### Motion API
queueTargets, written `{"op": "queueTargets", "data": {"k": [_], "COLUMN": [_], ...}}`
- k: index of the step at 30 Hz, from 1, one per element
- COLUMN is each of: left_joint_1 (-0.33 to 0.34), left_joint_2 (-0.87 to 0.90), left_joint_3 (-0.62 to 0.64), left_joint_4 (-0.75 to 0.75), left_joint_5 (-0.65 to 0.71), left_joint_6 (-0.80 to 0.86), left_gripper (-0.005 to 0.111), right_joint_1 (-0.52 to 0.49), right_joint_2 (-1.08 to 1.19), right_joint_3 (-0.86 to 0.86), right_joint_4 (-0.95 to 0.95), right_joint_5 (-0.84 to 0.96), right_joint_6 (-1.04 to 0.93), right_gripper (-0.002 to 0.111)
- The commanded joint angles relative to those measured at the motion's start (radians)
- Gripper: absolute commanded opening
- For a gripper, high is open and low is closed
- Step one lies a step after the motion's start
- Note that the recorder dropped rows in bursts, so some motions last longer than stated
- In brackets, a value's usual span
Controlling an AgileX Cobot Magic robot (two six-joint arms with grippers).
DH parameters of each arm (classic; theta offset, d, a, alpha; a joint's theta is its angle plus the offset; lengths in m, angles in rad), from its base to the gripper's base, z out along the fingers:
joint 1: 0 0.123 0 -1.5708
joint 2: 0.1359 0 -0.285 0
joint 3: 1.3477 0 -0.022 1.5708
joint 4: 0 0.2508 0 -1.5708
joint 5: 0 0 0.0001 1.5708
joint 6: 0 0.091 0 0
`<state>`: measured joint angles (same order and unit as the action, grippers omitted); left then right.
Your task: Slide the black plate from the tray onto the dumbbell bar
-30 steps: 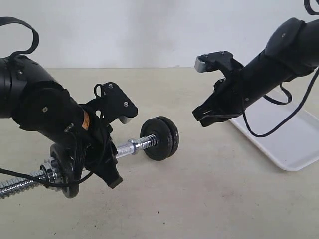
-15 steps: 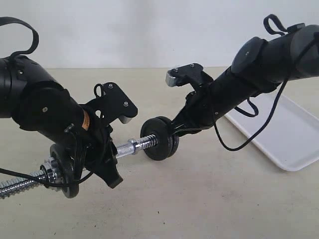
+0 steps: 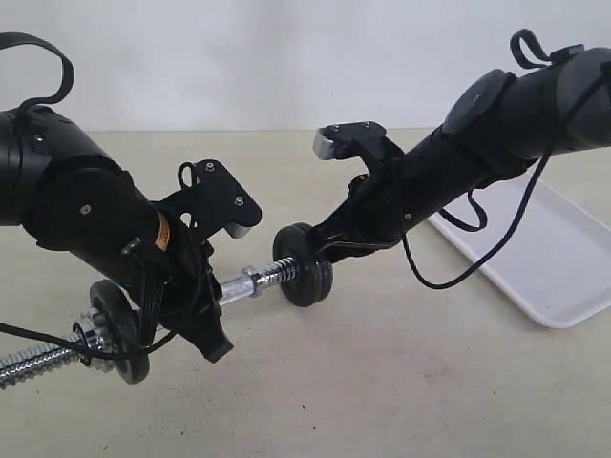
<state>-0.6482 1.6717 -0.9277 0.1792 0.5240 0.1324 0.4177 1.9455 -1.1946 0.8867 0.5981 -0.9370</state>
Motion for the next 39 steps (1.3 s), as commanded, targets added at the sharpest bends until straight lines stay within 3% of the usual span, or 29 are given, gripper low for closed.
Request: {"op": "queueTargets", "data": {"k": [1, 11, 34, 39], "left_joint_1": [0.001, 0.001, 0.001, 0.001], "left_joint_2": [-0.06, -0.06, -0.058, 0.009], "left_joint_3": [-0.044, -0.044, -0.044, -0.044], "left_joint_4": [0.019, 0.019, 0.019, 0.019], "left_joint_5": [-0.589, -0.59, -0.524, -0.524], "left_joint_6": [-0.008, -0.073, -0.162, -0.169], "left_gripper": [0.004, 0.004, 0.004, 0.004], "right_joint_1": [0.038, 0.16, 0.16, 0.16], "right_joint_2": [0.0, 0.039, 0.039, 0.039], "right_joint_3": [-0.005, -0.005, -0.005, -0.005], "right_joint_4": [0.024, 0.022, 0.026, 0.128], "right_joint_5": [0.015, -0.05, -0.027, 0.009], "right_joint_6": [-0.02, -0.027, -0.024, -0.113], "right_gripper": [0.0, 0.0, 0.0, 0.0]}}
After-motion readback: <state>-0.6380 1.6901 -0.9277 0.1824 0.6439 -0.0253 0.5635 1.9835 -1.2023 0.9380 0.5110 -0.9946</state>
